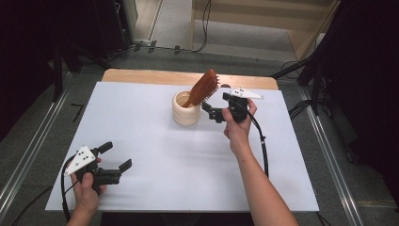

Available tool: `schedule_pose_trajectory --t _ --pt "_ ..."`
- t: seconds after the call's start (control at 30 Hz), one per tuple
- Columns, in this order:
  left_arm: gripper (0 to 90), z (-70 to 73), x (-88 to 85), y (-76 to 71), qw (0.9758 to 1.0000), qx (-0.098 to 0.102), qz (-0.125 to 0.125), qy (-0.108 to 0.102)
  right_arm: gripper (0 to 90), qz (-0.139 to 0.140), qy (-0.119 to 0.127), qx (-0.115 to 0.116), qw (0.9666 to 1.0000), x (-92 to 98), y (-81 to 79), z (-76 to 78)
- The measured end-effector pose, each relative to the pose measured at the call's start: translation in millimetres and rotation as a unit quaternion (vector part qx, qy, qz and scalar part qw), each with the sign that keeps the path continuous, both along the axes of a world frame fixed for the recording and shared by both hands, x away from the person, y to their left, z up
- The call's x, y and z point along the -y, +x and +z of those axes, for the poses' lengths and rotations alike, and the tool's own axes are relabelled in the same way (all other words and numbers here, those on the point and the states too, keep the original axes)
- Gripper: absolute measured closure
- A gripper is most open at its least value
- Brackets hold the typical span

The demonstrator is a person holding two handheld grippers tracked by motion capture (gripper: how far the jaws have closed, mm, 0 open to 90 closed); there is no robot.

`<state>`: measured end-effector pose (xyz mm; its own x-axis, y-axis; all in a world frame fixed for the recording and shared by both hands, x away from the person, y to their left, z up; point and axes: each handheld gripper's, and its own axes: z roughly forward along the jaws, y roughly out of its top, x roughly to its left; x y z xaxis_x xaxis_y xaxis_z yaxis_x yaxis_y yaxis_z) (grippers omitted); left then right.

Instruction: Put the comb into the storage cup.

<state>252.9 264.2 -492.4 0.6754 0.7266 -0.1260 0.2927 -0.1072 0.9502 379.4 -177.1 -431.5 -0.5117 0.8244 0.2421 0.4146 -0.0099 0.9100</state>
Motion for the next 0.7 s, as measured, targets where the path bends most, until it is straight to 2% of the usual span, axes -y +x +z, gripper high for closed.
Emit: schedule_pose_trajectory --t 0.37,0.7 --pt "0.0 -0.1 0.4 -0.2 1.0000 0.001 0.000 0.001 0.0 0.009 -0.011 0.022 0.9997 5.0 -20.3 -1.0" --pt "0.0 0.0 0.3 -0.3 1.0000 0.001 0.000 0.001 0.0 0.014 -0.015 0.030 0.9994 10.8 -34.7 -4.3"
